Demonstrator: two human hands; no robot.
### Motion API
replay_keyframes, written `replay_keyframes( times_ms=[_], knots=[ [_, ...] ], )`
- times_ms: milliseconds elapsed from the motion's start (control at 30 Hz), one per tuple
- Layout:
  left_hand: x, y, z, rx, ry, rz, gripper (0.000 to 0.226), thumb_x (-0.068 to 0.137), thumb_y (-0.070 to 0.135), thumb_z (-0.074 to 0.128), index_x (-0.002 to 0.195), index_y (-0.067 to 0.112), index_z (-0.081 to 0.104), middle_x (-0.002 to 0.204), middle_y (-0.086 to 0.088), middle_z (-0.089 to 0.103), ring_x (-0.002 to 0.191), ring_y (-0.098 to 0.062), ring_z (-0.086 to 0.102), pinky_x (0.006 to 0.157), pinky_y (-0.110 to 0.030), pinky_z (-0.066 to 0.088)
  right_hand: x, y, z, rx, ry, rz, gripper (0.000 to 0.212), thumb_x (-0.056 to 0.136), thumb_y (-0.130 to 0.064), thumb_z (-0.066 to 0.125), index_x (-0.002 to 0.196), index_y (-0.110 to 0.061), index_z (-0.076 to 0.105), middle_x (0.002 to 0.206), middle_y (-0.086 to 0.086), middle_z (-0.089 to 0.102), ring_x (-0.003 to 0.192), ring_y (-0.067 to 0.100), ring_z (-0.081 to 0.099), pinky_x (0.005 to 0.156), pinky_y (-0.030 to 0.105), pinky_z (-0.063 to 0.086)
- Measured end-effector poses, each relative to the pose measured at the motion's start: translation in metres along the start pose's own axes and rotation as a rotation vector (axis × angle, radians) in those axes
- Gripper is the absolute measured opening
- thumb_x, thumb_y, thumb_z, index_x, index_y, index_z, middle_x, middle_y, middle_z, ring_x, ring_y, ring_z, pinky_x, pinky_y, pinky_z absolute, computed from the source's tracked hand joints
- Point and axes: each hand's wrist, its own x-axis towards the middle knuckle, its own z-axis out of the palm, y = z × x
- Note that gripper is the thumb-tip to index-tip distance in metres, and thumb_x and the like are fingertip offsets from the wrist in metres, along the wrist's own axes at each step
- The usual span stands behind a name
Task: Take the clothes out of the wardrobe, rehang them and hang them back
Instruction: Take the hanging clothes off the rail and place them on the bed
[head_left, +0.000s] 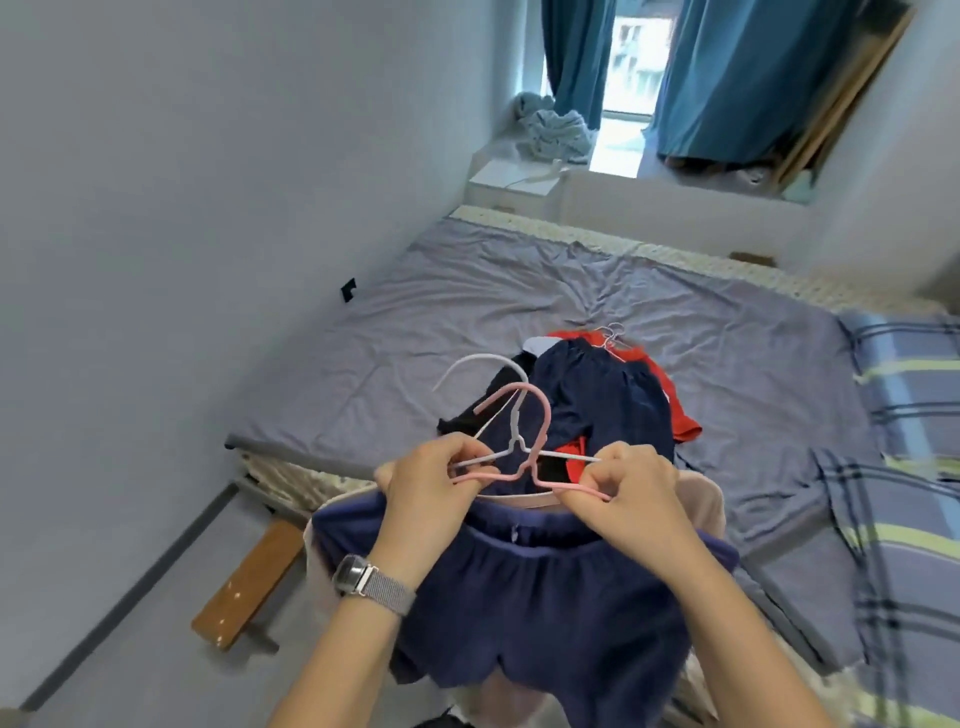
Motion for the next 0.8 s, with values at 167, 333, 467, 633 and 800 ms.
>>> replay_keyframes(
  times_ms=[167, 333, 467, 633, 800],
  knots=[
    [0.109, 0.051, -0.004, 0.062, 0.024, 0.218, 0.027, 0.08, 0.022, 0.068, 0.071, 0.043, 0.054, 0.071, 0.021, 0.059, 0.085, -0.003, 0.058, 0.09, -0.035, 0.031, 0.092, -0.003, -0.045, -0.059, 0.22, 0.028, 0.033, 0.071, -0.026, 0.076, 0.046, -0.014, 0.058, 0.063, 0.001, 0.06, 0.075, 0.021, 0.054, 0.075, 0.031, 0.026],
    [0.196, 0.052, 0.03, 0.12, 0.061, 0.235, 0.027, 0.083, 0.024, 0.062, 0.068, 0.044, 0.052, 0.075, 0.022, 0.056, 0.089, -0.002, 0.057, 0.088, -0.037, 0.031, 0.15, 0.04, -0.046, -0.145, 0.341, 0.152, 0.036, 0.073, -0.025, 0.073, 0.045, -0.012, 0.054, 0.059, 0.003, 0.059, 0.074, 0.023, 0.052, 0.069, 0.03, 0.02],
    [0.248, 0.038, 0.075, 0.181, 0.0, 0.196, 0.025, 0.084, 0.027, 0.061, 0.067, 0.044, 0.054, 0.069, 0.024, 0.056, 0.089, -0.005, 0.059, 0.082, -0.036, 0.032, 0.198, 0.095, -0.024, -0.078, 0.194, 0.199, 0.044, 0.073, -0.028, 0.073, 0.041, -0.015, 0.044, 0.049, 0.0, 0.052, 0.065, 0.019, 0.055, 0.071, 0.031, 0.029],
    [0.341, 0.061, 0.119, 0.198, -0.014, 0.214, 0.013, 0.084, 0.033, 0.06, 0.072, 0.037, 0.059, 0.073, 0.018, 0.059, 0.082, -0.006, 0.056, 0.08, -0.035, 0.038, 0.294, 0.142, -0.036, -0.002, 0.181, 0.236, 0.042, 0.074, -0.029, 0.071, 0.043, -0.015, 0.048, 0.054, 0.002, 0.056, 0.069, 0.02, 0.056, 0.067, 0.03, 0.016],
    [0.435, 0.081, 0.158, 0.273, 0.051, 0.275, 0.048, 0.071, 0.042, 0.075, 0.114, 0.03, 0.059, 0.114, 0.004, 0.058, 0.112, -0.022, 0.049, 0.094, -0.042, 0.042, 0.399, 0.198, -0.039, 0.071, 0.252, 0.343, 0.044, 0.077, -0.03, 0.069, 0.041, -0.018, 0.045, 0.064, 0.004, 0.062, 0.074, 0.019, 0.052, 0.073, 0.028, 0.016]
  ],
)
